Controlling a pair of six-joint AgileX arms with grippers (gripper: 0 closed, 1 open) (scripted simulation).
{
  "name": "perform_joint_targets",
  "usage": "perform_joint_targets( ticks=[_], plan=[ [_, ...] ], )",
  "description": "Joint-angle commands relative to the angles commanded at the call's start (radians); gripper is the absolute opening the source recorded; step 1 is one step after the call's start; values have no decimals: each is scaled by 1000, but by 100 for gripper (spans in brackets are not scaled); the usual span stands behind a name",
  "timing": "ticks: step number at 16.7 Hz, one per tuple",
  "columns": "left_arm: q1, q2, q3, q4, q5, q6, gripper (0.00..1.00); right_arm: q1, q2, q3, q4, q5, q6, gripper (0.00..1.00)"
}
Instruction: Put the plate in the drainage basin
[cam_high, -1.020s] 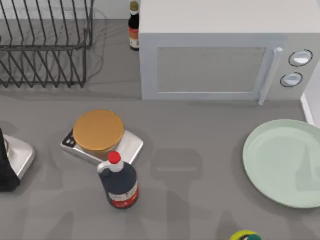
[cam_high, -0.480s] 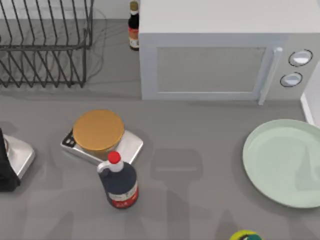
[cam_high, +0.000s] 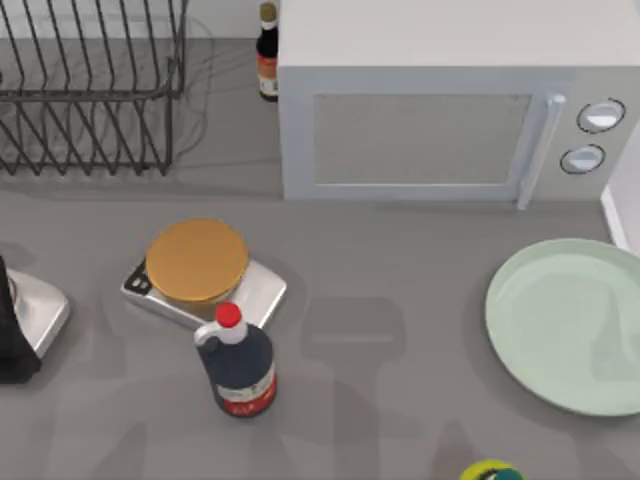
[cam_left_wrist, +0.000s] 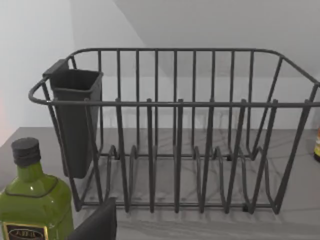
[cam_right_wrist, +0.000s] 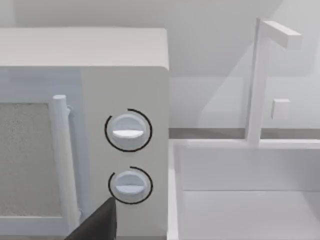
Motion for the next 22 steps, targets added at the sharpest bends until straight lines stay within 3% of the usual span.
perform_joint_targets(
  ticks=[5, 9, 22],
  plan=[
    [0, 0, 0, 0, 0, 0, 100, 10, 31, 30, -24, 0, 11, 100],
    [0, 0, 0, 0, 0, 0, 100, 67, 222, 197, -153, 0, 69, 100],
    [0, 0, 0, 0, 0, 0, 100, 375, 1466, 1116, -862, 1, 387, 100]
  ],
)
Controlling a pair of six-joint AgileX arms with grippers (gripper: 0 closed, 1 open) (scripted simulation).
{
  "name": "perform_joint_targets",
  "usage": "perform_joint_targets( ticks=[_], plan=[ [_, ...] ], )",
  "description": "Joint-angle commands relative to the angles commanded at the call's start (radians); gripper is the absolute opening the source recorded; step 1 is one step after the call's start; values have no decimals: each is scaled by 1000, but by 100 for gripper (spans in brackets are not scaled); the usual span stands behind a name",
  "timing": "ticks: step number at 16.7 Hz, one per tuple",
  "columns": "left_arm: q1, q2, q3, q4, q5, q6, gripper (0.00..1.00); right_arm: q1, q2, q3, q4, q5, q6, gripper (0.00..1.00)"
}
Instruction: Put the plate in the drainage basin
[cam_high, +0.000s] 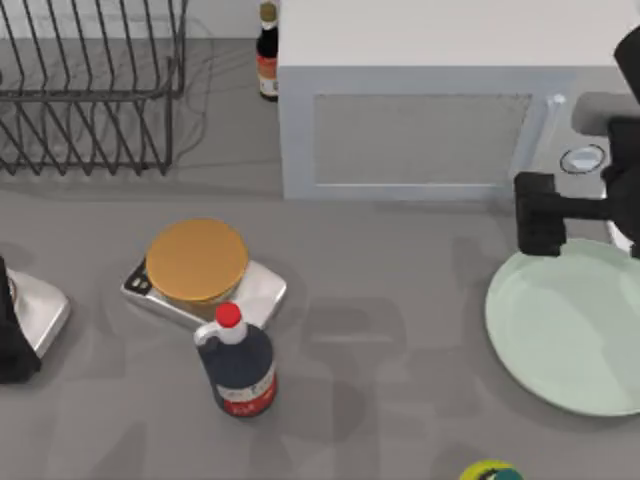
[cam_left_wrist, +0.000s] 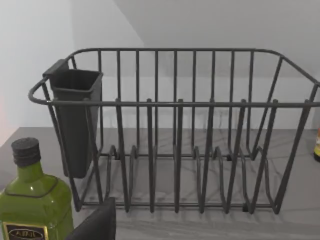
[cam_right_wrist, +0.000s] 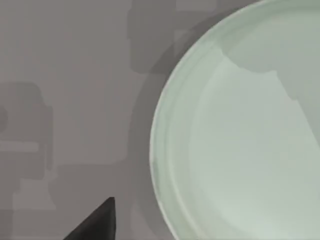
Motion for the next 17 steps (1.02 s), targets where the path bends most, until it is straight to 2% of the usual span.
perform_joint_targets(
  ticks=[4, 7, 14, 17],
  plan=[
    [0, 0, 0, 0, 0, 0, 100, 70, 293, 208, -160, 0, 72, 100],
    [0, 0, 0, 0, 0, 0, 100, 99, 407, 294, -227, 0, 102, 100],
    [0, 0, 0, 0, 0, 0, 100, 100, 428, 306, -236, 0, 107, 100],
    [0, 0, 0, 0, 0, 0, 100, 105, 457, 257, -168, -1, 107, 100]
  ],
)
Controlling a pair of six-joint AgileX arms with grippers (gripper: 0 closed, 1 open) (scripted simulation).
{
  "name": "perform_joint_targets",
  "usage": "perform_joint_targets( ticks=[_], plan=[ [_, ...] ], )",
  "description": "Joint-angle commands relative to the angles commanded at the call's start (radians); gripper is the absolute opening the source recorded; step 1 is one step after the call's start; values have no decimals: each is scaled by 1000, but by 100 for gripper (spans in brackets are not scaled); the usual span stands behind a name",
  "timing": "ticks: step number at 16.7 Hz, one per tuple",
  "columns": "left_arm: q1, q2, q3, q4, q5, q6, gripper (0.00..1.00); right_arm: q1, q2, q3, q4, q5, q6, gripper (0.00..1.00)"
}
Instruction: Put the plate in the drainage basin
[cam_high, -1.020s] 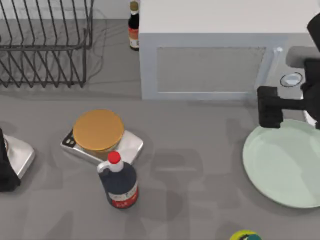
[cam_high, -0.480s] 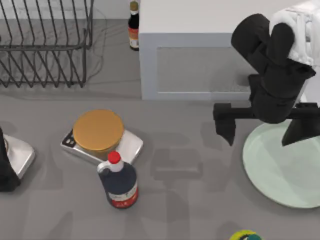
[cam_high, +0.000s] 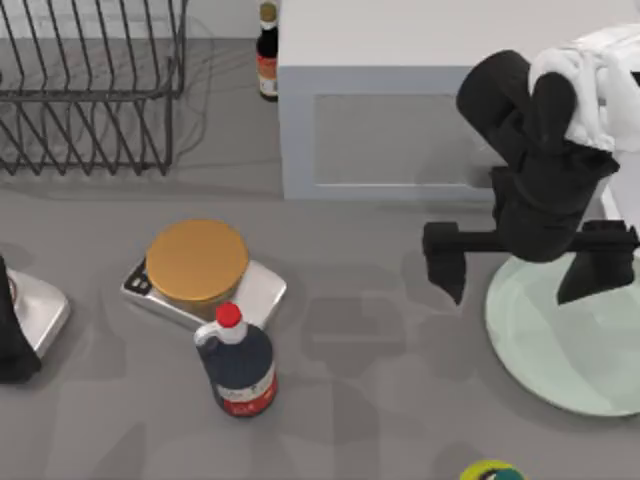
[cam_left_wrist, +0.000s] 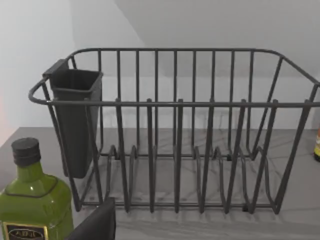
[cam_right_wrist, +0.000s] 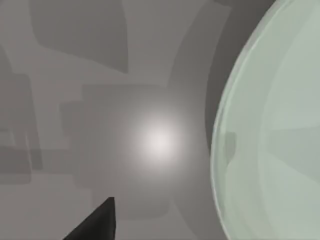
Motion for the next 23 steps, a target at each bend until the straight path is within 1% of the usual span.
perform_joint_targets(
  ticks=[6, 8, 12, 23],
  plan=[
    [0, 0, 0, 0, 0, 0, 100, 4, 107, -141, 264, 1, 4, 100],
    [0, 0, 0, 0, 0, 0, 100, 3, 128, -161, 298, 2, 6, 100],
    [0, 0, 0, 0, 0, 0, 100, 3, 129, -162, 300, 2, 6, 100],
    [0, 0, 0, 0, 0, 0, 100, 3, 129, -162, 300, 2, 6, 17]
  ],
)
